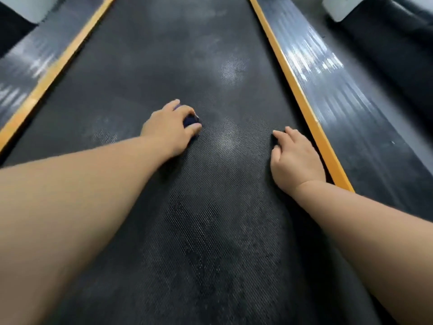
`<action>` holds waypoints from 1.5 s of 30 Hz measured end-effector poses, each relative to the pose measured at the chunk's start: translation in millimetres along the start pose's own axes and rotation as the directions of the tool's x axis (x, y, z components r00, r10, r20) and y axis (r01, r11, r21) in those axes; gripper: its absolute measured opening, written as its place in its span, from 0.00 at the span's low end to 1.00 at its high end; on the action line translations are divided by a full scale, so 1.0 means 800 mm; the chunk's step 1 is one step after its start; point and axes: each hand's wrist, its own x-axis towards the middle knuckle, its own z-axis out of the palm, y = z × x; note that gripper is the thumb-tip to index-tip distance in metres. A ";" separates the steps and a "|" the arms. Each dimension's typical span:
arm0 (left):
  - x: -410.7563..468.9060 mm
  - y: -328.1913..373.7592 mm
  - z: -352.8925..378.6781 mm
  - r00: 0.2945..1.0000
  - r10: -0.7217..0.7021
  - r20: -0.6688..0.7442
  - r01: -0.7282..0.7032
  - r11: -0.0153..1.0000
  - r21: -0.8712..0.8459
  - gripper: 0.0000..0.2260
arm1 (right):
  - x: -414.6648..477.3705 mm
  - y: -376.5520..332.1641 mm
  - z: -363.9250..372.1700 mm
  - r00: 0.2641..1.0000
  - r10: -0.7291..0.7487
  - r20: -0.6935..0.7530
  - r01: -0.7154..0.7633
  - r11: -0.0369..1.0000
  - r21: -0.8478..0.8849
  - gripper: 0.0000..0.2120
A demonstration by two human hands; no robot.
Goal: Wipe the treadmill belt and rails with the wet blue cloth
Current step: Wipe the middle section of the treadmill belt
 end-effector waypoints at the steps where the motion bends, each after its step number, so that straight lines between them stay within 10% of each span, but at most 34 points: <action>1: -0.019 0.013 0.003 0.999 0.039 0.018 -0.039 0.999 0.007 0.18 | -0.002 -0.002 -0.001 1.000 -0.007 -0.008 0.007 1.000 -0.007 0.21; 7: -0.078 0.023 -0.007 0.839 0.529 0.125 -0.518 0.848 -0.112 0.14 | 0.001 -0.033 -0.008 1.000 0.009 0.016 -0.007 0.994 -0.106 0.20; 13: -0.028 -0.033 -0.017 1.000 -0.022 -0.019 0.022 0.999 0.036 0.16 | -0.010 -0.083 0.037 0.991 -0.135 0.010 0.135 0.991 -0.005 0.23; 21: -0.094 -0.003 -0.007 0.878 0.475 0.062 -0.467 0.877 -0.112 0.17 | -0.010 -0.078 0.037 0.995 -0.099 -0.032 0.101 0.993 0.058 0.22; 28: -0.015 -0.054 -0.014 0.995 -0.062 -0.078 0.058 0.997 -0.058 0.12 | -0.015 -0.078 0.034 0.993 -0.105 -0.057 0.109 0.991 0.077 0.21; 35: -0.129 -0.025 -0.030 0.848 0.519 0.105 -0.501 0.850 -0.160 0.11 | -0.014 -0.083 0.034 0.994 -0.090 -0.065 0.094 0.994 0.057 0.21; 42: -0.004 -0.074 -0.021 0.998 0.022 -0.063 -0.012 0.986 0.166 0.13 | -0.013 -0.097 0.022 0.986 -0.167 -0.024 0.166 0.985 -0.036 0.20; 45: -0.034 -0.061 -0.021 0.996 0.059 -0.063 -0.054 0.995 0.079 0.10 | -0.010 -0.107 0.032 0.977 -0.210 -0.030 0.211 0.978 0.004 0.20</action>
